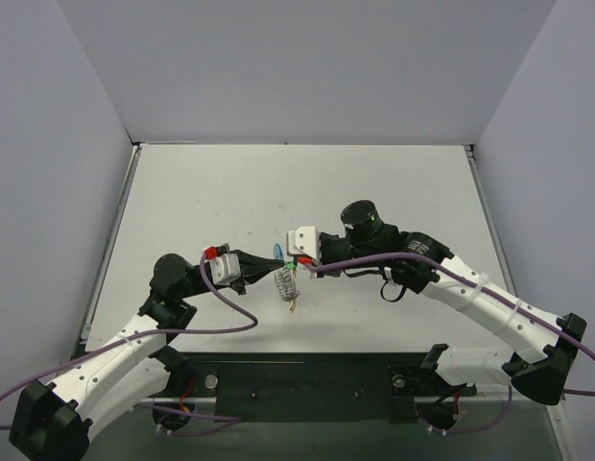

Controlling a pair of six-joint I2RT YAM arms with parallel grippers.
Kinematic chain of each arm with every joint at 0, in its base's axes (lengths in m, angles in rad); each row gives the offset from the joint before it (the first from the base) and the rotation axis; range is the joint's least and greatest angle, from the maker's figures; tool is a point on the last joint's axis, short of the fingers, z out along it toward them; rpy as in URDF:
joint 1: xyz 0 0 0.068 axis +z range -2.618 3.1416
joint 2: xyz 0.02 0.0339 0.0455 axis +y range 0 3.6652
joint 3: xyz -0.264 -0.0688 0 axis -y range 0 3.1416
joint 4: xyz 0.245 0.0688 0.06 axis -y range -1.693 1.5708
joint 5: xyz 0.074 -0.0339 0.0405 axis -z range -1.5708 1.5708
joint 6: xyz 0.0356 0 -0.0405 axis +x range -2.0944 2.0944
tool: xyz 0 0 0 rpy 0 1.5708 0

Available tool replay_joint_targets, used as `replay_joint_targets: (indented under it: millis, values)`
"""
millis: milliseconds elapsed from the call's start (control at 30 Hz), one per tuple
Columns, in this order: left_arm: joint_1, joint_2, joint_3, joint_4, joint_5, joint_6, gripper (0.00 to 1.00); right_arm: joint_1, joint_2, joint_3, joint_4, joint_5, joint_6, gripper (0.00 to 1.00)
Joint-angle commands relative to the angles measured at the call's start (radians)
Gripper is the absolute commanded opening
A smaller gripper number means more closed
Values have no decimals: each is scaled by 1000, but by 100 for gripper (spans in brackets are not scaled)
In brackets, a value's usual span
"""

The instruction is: Put the keys on the keyring

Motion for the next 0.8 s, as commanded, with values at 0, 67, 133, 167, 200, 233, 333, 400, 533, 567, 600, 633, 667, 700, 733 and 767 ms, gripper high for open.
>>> replay_joint_targets:
  millis: [0,67,133,167,200,233,333,400,533,567,600,633,667,700,733,767]
  values:
    - [-2,-13,9,37,-3,15,0,-4,-2,48,3,-39,2,0]
    - [-2,-14,9,35,-3,17,0,-4,-4,51,3,-39,4,0]
    - [-2,-16,9,34,-5,18,0,-4,-2,49,3,-41,4,0]
    - [-2,-17,9,34,-3,20,0,-5,-4,51,3,-39,6,0]
    - [-2,-14,9,34,-5,20,0,-4,-4,51,4,-38,6,0]
    - [-2,-14,10,34,0,18,0,-4,-2,53,9,-36,9,0]
    - [-2,-13,10,34,5,18,0,-4,1,53,17,-35,15,0]
    - [-2,-14,10,34,3,18,0,-4,1,53,20,-35,16,0]
    - [-4,-13,10,37,6,17,0,-4,5,53,21,-33,21,0]
    - [-4,-10,9,37,6,15,0,-4,5,53,21,-36,21,0]
    - [-4,-11,10,37,6,14,0,-4,5,56,20,-36,24,0]
    - [-4,-11,10,38,6,15,0,-5,8,54,20,-39,24,0]
    - [-4,-13,10,38,6,14,0,-4,8,53,21,-41,25,0]
    - [-4,-11,10,38,5,15,0,-4,10,54,21,-41,27,0]
    - [-4,-10,9,38,5,14,0,-5,10,53,20,-42,27,0]
    - [-4,-13,10,38,5,15,0,-4,8,54,21,-42,29,0]
